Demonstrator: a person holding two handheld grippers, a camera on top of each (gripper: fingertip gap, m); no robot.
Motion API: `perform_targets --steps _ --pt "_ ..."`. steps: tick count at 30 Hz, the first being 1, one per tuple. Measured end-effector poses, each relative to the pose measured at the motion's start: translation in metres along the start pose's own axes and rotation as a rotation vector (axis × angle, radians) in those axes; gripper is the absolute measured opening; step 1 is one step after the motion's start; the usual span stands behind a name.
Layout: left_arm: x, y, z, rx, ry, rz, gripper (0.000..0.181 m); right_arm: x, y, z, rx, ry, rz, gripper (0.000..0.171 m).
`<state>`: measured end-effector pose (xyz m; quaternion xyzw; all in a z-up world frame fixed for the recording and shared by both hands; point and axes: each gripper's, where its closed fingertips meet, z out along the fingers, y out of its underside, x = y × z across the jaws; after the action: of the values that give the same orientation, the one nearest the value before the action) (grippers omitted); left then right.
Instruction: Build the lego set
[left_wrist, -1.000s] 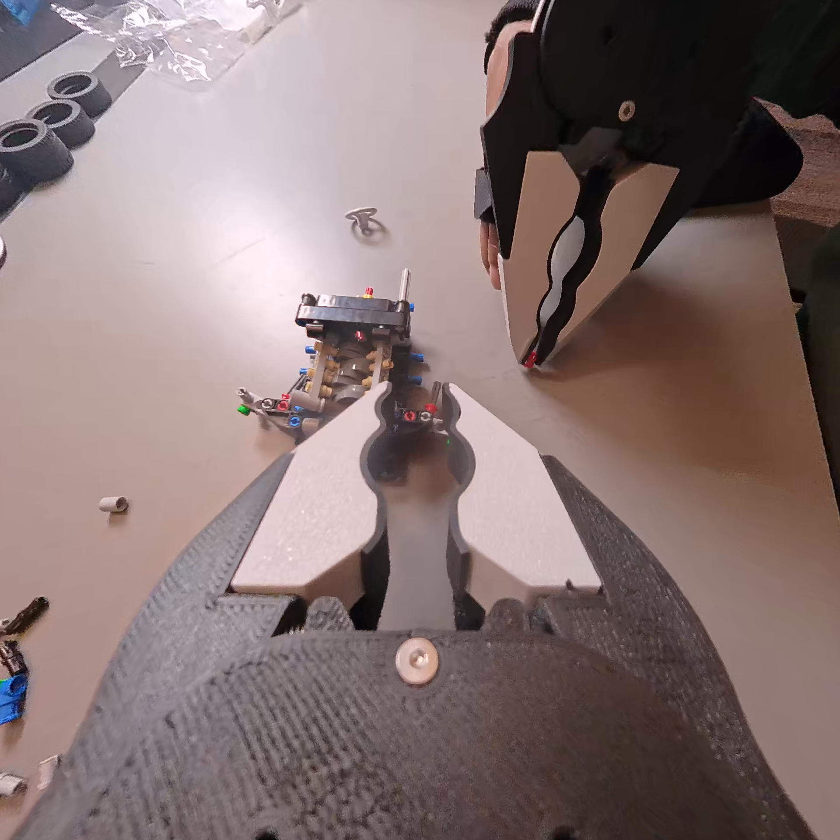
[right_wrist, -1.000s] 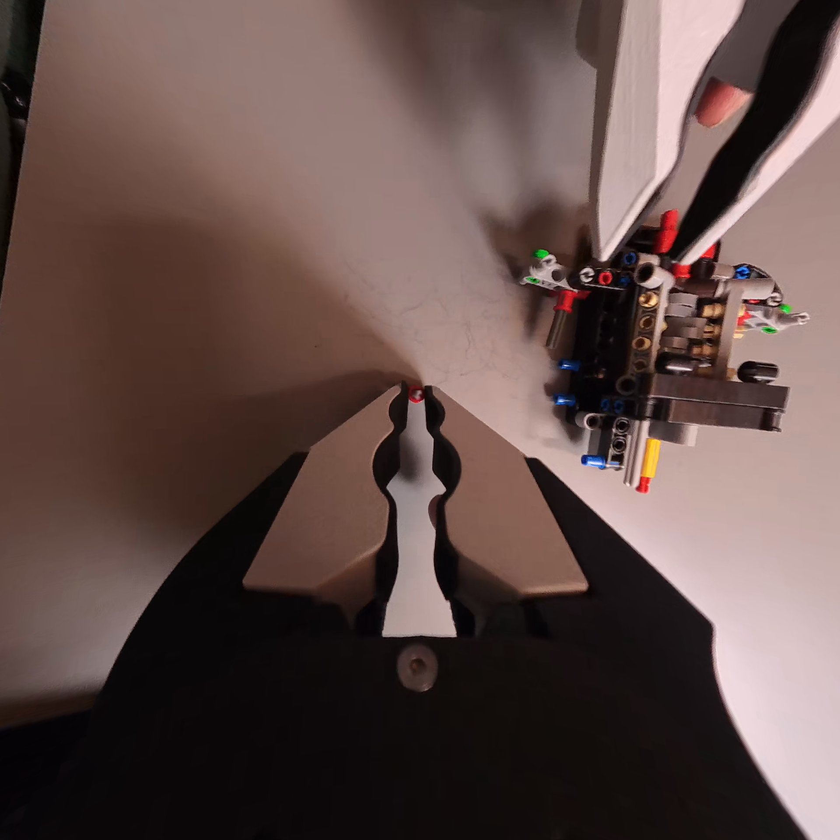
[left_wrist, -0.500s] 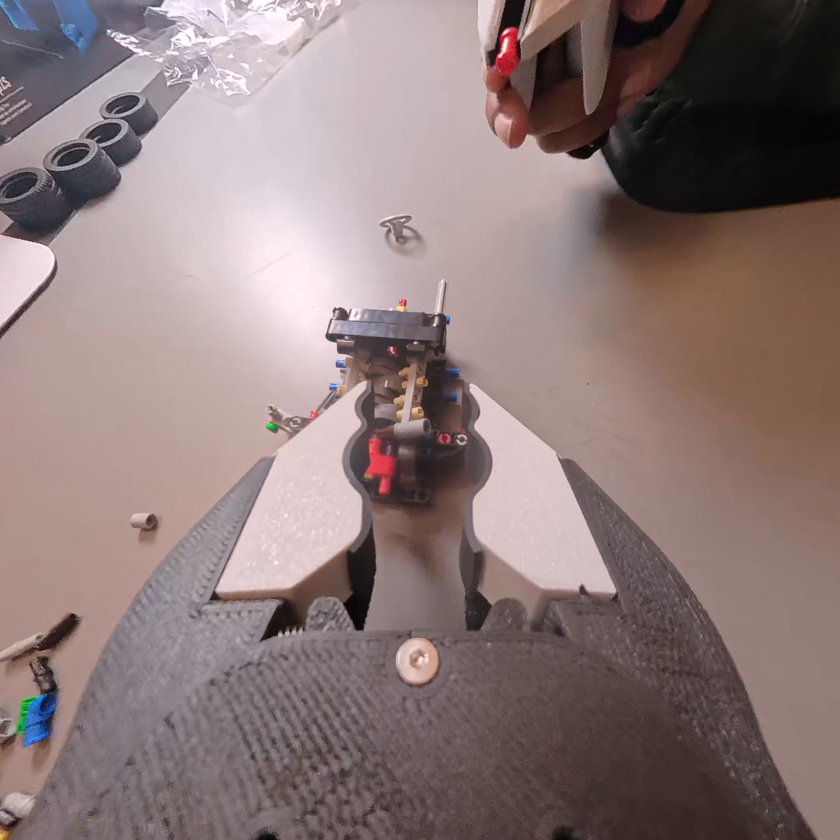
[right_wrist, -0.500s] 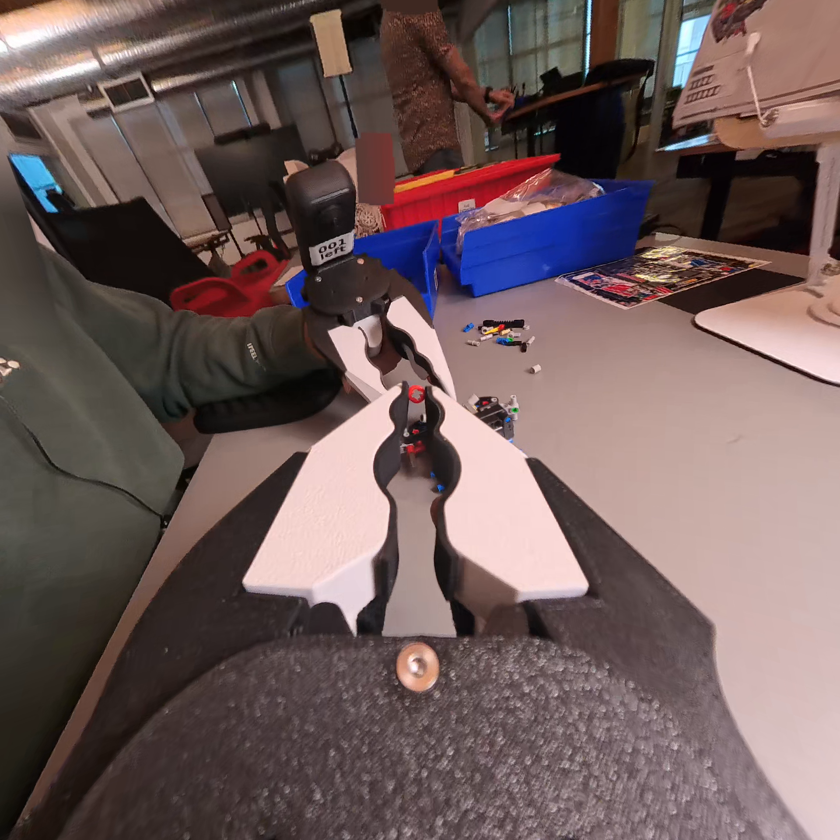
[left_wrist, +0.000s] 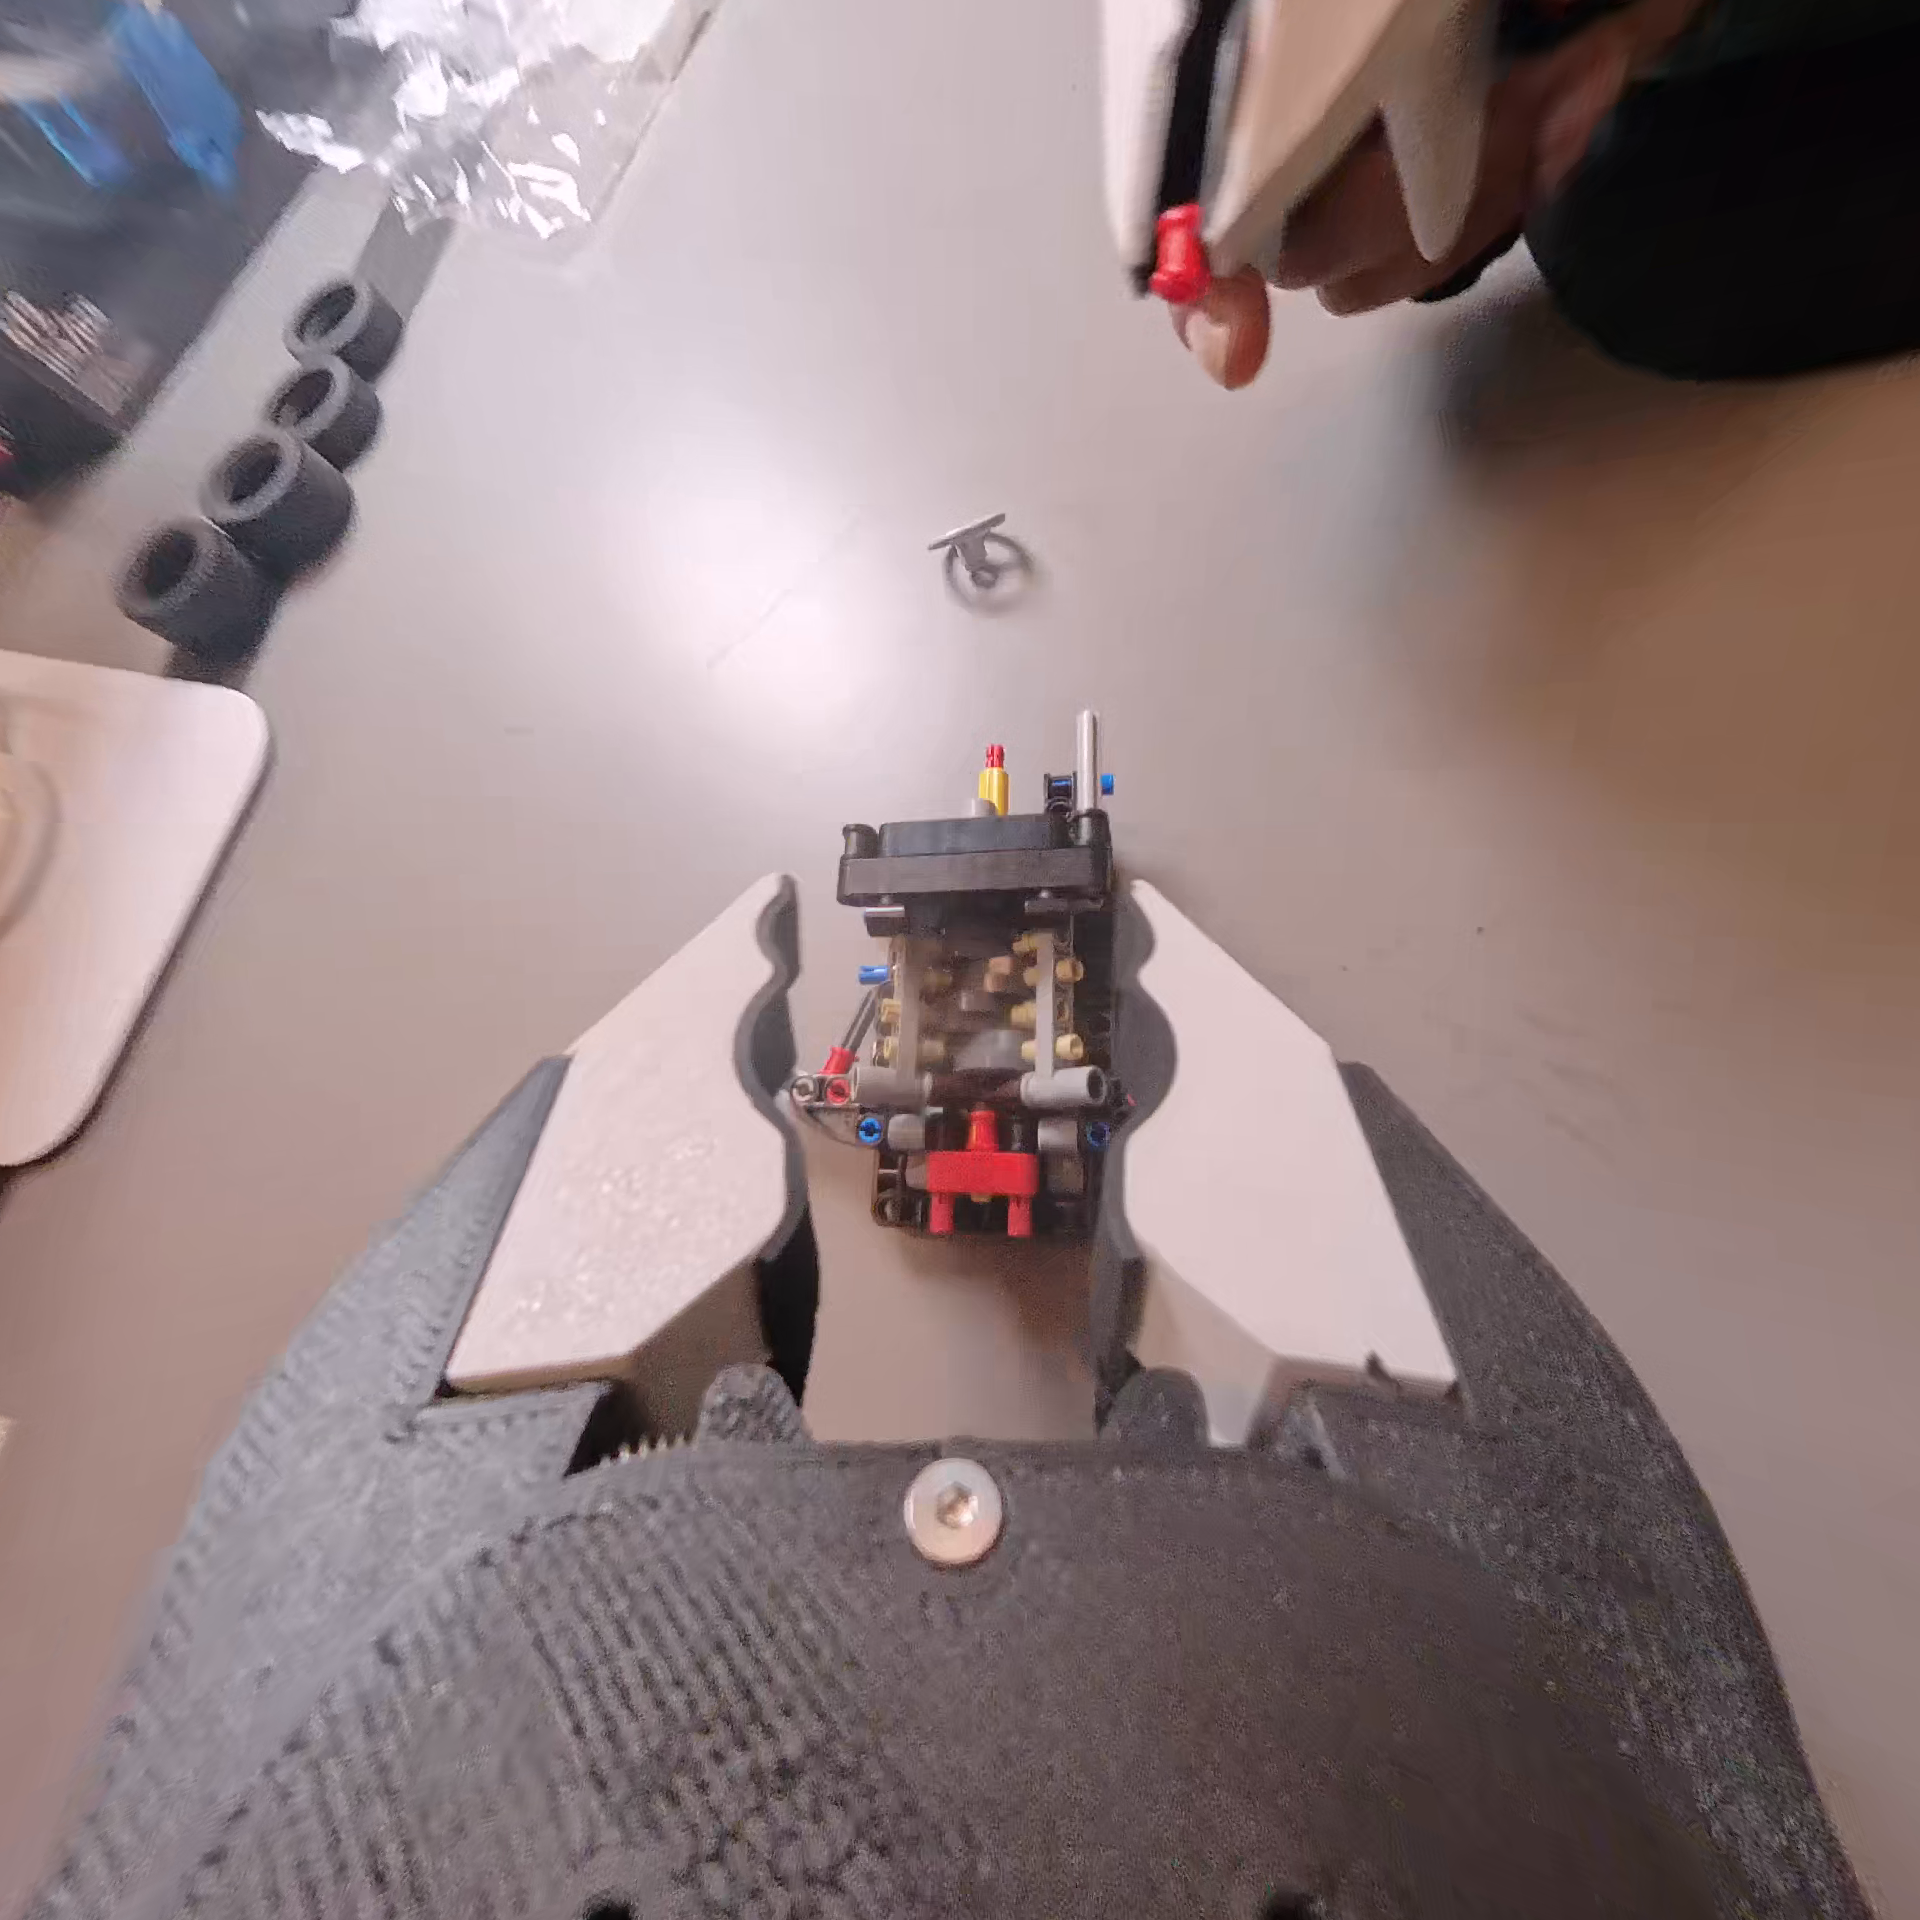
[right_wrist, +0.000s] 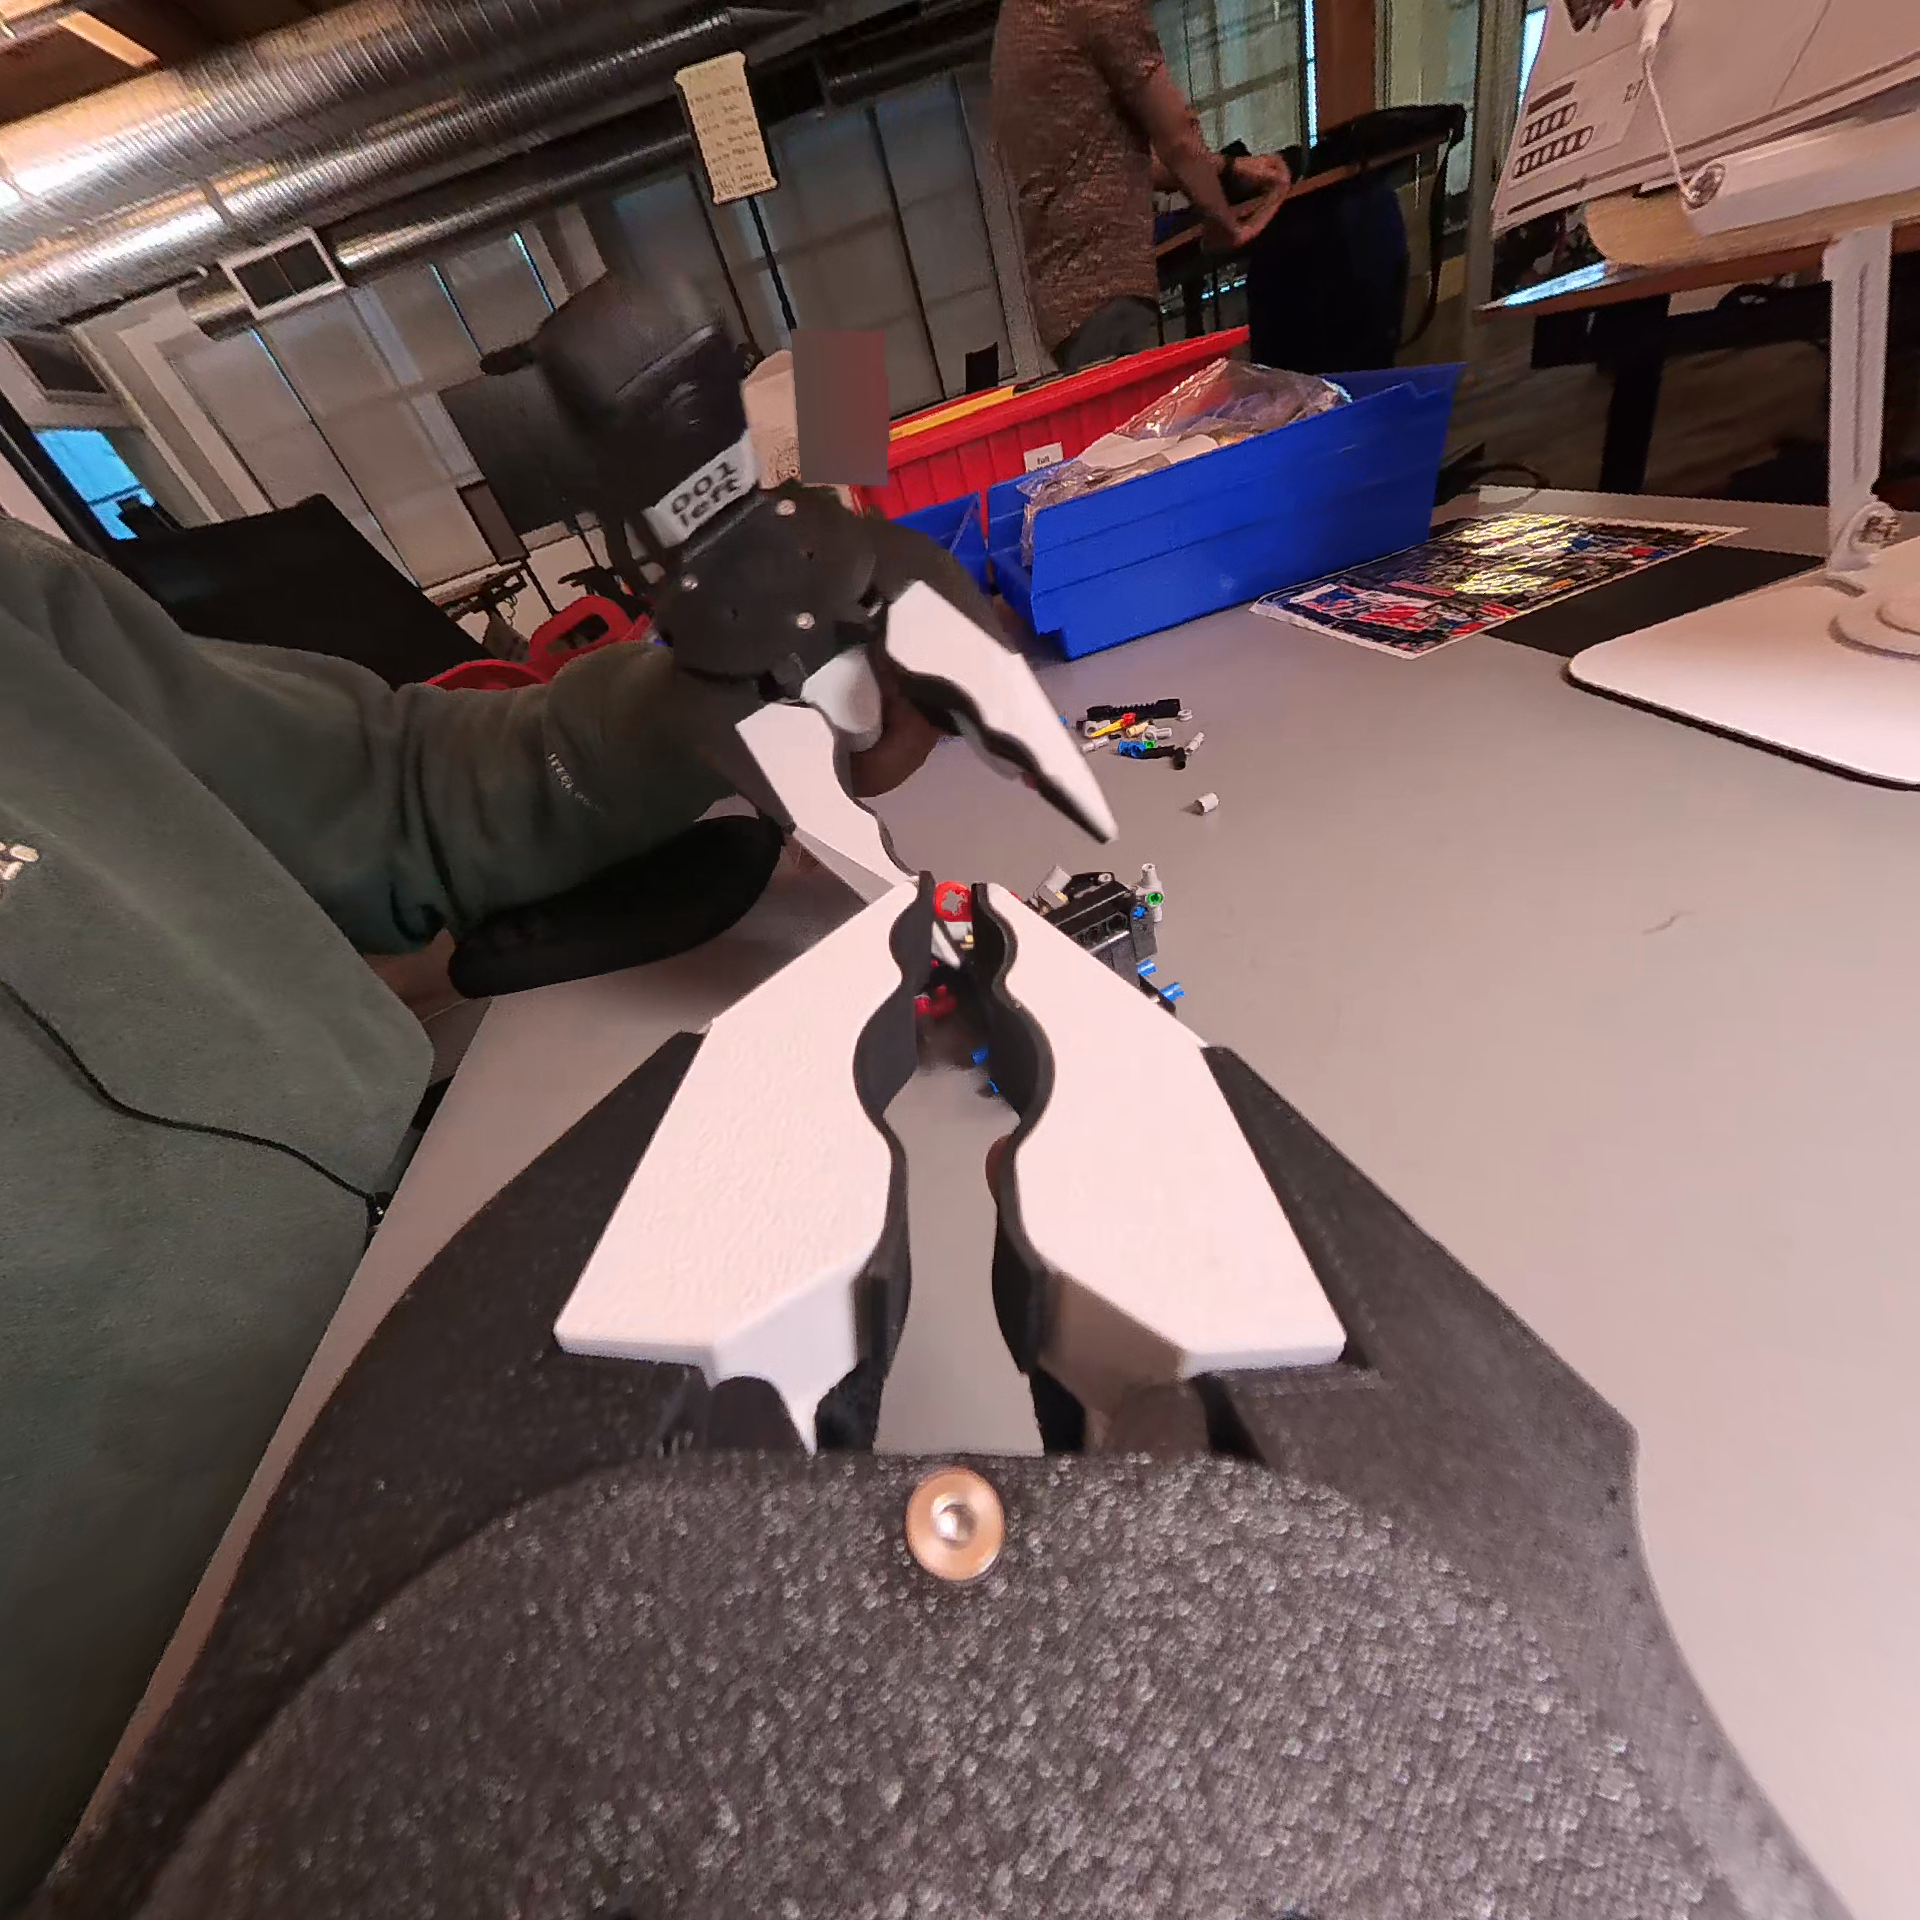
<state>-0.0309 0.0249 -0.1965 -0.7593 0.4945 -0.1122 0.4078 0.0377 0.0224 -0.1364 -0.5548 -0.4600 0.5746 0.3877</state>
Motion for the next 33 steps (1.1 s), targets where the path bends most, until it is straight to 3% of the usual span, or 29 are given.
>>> perform_targets --steps 1,4,11,20,33 --pt "-0.001 0.001 0.004 -0.009 0.034 -0.045 0.068 -0.001 0.000 0.001 -0.001 -0.005 0.001 0.005" --pt "0.005 0.006 0.015 -0.048 0.145 -0.127 0.084 -0.004 0.005 0.002 -0.022 -0.007 -0.015 0.005" --pt "0.011 0.005 0.030 -0.060 0.211 -0.134 0.063 -0.002 0.013 0.001 -0.049 -0.006 -0.021 0.005" --pt "0.026 -0.042 0.002 0.269 0.270 -0.225 0.062 -0.026 -0.005 0.001 0.097 -0.171 -0.008 0.005" --pt "0.037 -0.056 -0.005 0.285 0.338 -0.332 0.062 -0.031 -0.009 0.007 0.147 -0.273 0.157 0.005"
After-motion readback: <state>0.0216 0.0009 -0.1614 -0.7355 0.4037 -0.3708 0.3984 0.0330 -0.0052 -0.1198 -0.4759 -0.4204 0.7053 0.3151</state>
